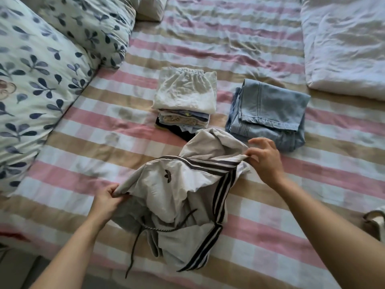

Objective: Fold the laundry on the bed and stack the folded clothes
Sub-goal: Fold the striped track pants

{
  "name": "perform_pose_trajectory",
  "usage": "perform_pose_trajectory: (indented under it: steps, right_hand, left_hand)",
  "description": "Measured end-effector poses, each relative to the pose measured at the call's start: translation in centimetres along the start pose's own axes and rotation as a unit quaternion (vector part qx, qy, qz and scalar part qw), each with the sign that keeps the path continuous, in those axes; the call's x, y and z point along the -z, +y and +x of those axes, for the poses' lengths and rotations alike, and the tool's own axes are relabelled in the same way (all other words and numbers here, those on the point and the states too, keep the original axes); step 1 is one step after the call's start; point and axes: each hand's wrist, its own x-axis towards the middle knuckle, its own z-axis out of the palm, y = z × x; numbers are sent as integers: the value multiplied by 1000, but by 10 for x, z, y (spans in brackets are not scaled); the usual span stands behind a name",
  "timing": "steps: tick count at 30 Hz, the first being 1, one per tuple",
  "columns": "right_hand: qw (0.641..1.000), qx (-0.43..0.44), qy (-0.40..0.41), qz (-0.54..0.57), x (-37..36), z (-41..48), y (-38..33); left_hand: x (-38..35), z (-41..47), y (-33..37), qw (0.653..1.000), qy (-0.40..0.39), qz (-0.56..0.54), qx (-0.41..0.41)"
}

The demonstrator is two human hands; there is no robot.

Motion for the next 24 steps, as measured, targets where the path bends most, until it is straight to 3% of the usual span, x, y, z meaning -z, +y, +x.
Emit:
perform_pose_trajectory:
  steps: [4, 9, 15, 18, 22, 24]
  right_hand:
    - [998, -27, 21, 54, 56, -8, 17]
    - [1000, 15, 2, 4, 132, -26, 27]
    - [995, 44, 86, -34, 189, -22, 42]
    - [991, 32, 94, -93, 180, -7, 61]
    - [980, -88, 3, -176, 130, 11, 95]
    - [971, -142, -5, -190, 103, 15, 110]
  left_hand:
    - [13, 5, 43, 999, -3, 4, -42]
    - [22, 12, 105, 989, -33, 82, -116]
    - [18, 44, 164, 968, -37, 175, -177]
    - [-7, 67, 181, 946, -27, 258, -194]
    - [-59, 95, 167, 921, -2, 340, -188]
    - [-82, 104, 150, 926, -14, 334, -172]
